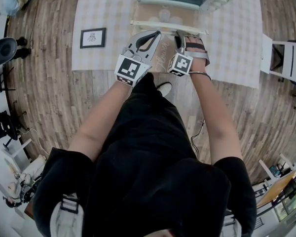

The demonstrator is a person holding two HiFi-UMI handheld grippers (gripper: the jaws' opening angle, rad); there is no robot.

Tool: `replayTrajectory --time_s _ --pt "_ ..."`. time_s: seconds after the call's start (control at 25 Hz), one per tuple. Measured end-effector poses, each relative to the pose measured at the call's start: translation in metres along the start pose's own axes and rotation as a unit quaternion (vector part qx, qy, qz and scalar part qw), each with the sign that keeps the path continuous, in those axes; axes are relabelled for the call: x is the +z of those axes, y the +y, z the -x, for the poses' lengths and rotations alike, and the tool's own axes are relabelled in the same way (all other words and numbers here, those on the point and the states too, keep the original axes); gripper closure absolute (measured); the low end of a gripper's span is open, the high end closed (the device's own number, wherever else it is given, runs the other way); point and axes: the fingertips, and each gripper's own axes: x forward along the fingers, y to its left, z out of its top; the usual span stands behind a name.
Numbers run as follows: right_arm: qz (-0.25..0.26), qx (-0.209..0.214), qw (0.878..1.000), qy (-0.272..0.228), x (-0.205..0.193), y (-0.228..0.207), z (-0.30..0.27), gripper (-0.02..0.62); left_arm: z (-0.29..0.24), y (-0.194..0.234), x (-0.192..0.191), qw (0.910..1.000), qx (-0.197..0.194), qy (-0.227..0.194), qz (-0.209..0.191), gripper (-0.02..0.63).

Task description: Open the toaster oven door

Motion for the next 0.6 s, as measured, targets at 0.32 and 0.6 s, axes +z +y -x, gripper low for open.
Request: replayTrajectory --time_s 0.32,0.6 --pt "-0.006 0.004 1.000 0.003 -0.001 0.011 -0.001 0.465 0.000 -0.001 -0.005 1.0000 0.000 0.001 -0.004 0.589" --pt "-0.007 0.012 1.000 0.009 -0.003 0.024 -0.003 0.460 -0.001 -0.006 -0.007 1.0000 -0.007 0.000 -0.003 0.589"
